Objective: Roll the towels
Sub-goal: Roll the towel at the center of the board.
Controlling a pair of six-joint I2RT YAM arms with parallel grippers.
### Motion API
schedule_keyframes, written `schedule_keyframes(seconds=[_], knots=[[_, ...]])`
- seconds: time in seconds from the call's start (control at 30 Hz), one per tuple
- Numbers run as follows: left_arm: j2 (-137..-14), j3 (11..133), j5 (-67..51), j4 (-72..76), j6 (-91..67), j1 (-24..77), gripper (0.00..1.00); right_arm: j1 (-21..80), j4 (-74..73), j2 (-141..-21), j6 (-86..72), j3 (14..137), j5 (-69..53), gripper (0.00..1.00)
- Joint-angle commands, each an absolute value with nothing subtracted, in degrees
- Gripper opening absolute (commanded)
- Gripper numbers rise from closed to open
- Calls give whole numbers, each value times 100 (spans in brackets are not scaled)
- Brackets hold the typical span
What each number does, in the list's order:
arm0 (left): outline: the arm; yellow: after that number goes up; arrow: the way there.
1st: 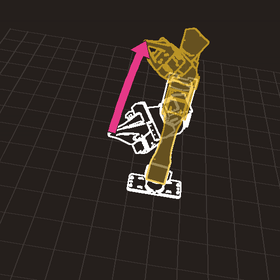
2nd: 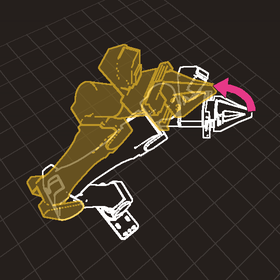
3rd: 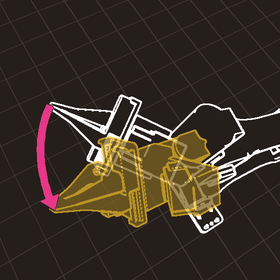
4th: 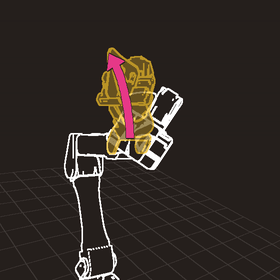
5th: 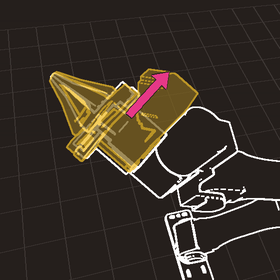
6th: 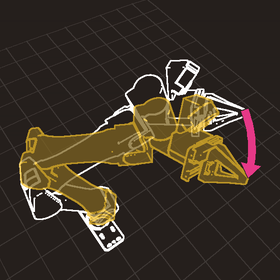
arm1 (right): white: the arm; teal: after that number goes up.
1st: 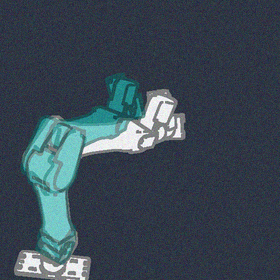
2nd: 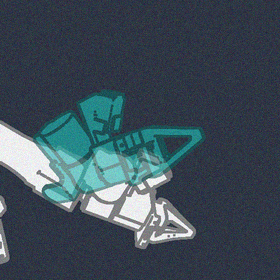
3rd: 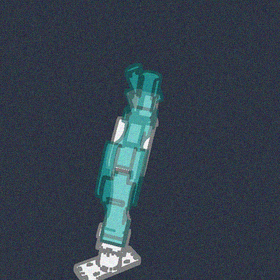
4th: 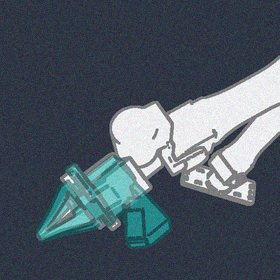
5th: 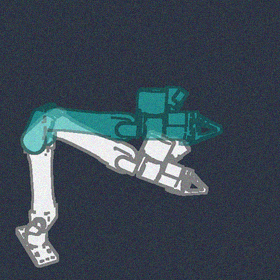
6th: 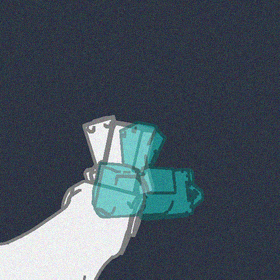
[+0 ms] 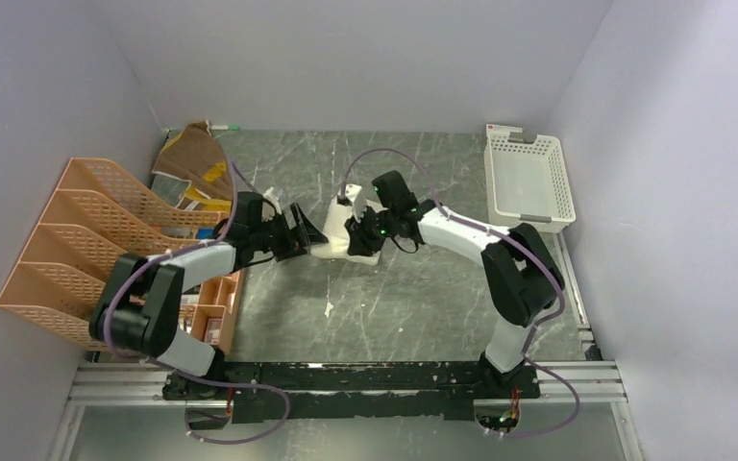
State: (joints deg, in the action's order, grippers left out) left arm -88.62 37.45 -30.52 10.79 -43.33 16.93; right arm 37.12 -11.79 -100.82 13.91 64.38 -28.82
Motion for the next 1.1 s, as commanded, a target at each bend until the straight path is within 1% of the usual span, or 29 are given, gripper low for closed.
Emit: schedule_keyframes(seconds=[0.0, 0.17, 0.3, 0.43, 0.63, 0.73, 0.87, 0.93, 1.0, 1.07], knots=[[-8232, 3858, -2699, 480, -3955, 1661, 100, 3591, -2209, -10671, 1391, 6944, -4836, 28], [-8065, 3582, -2942, 703, -3793, 1661, 99, 3468, -2938, -11345, 1758, 7271, -5783, 30], [-7913, 3185, -3139, 974, -3835, 1661, 100, 3167, -2405, -11438, 1481, 6886, -6246, 30], [-7613, 2920, -3152, 966, -3779, 1676, 100, 2712, -1437, -11314, 763, 6260, -6698, 29], [-7482, 2806, -3031, 1074, -3704, 1909, 99, 2540, -1321, -11385, 576, 6261, -6378, 24], [-7817, 2909, -2818, 1078, -3731, 2136, 99, 2572, -1378, -11411, 571, 6341, -6193, 20], [-8416, 3127, -2525, 1094, -3716, 2264, 98, 2618, -1479, -11458, 607, 6396, -6048, 11], [-8644, 3265, -2413, 1067, -3671, 2275, 97, 2628, -1477, -11465, 590, 6386, -5981, 10], [-8866, 3404, -2332, 1044, -3642, 2276, 92, 2628, -1471, -11434, 593, 6358, -5952, 10], [-9091, 3558, -2288, 1008, -3637, 2276, 85, 2628, -1487, -11386, 585, 6353, -5901, 9]])
